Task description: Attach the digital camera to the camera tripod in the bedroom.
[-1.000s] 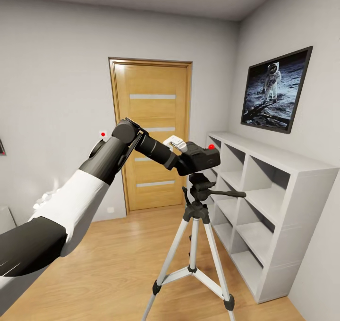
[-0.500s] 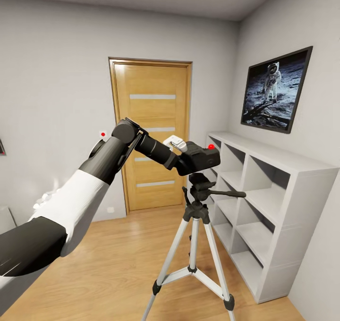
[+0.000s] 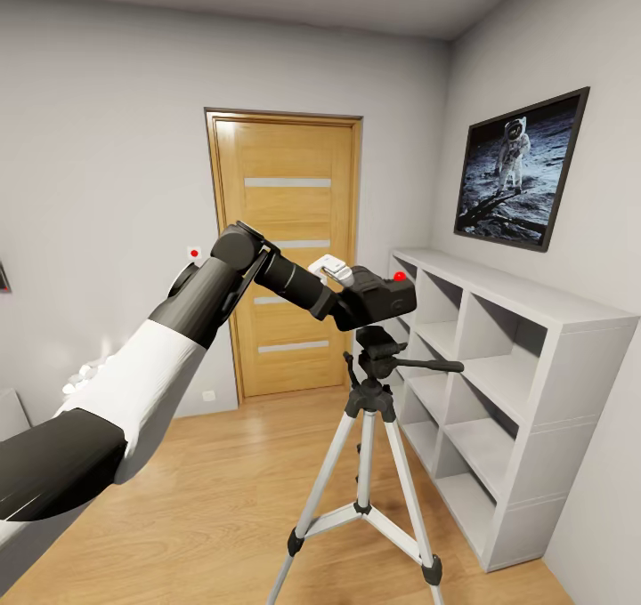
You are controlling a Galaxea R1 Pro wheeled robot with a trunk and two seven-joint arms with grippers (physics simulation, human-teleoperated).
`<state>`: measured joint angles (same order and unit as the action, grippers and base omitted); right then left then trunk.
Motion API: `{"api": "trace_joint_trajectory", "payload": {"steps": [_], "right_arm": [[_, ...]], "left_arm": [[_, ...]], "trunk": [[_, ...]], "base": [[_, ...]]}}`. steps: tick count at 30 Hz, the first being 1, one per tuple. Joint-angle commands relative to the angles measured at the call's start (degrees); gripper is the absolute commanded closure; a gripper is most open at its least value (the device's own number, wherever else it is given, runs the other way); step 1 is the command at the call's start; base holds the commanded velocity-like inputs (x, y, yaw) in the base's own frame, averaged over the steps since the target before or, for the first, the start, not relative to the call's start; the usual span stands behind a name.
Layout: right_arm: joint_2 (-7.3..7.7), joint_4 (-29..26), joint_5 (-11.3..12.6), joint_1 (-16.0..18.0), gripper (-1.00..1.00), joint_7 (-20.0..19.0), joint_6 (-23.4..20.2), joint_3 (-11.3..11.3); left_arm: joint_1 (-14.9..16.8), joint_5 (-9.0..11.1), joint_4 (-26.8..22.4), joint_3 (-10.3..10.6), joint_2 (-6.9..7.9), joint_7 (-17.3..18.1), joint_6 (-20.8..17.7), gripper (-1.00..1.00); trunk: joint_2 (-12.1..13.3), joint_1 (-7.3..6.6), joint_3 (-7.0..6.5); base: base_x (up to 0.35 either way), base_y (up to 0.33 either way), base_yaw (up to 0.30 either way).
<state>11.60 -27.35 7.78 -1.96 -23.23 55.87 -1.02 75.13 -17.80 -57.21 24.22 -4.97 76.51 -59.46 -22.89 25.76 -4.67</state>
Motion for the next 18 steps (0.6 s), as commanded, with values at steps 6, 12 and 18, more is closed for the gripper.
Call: {"api": "trace_joint_trajectory", "payload": {"steps": [6,12,18], "right_arm": [[0.39,-4.14,0.59,0.01,-1.0,-6.3,-0.21,0.06],[0.43,-8.25,0.6,0.02,-1.0,-8.22,-0.47,0.06],[0.44,-10.2,0.61,0.0,-1.0,-8.54,-0.84,0.02]], "left_arm": [[0.02,-0.63,-0.07,-0.05,-0.02,0.66,-0.54,1.0],[0.01,-0.65,-0.07,-0.11,0.02,0.66,-0.54,1.0],[0.02,-0.65,-0.09,-0.11,0.01,0.66,-0.54,1.0]], "trunk": [[-0.03,0.02,0.01],[-0.03,0.02,0.01],[-0.03,0.02,0.01]], "base": [[0.0,0.0,0.0],[0.0,0.0,0.0],[0.0,0.0,0.0]]}}
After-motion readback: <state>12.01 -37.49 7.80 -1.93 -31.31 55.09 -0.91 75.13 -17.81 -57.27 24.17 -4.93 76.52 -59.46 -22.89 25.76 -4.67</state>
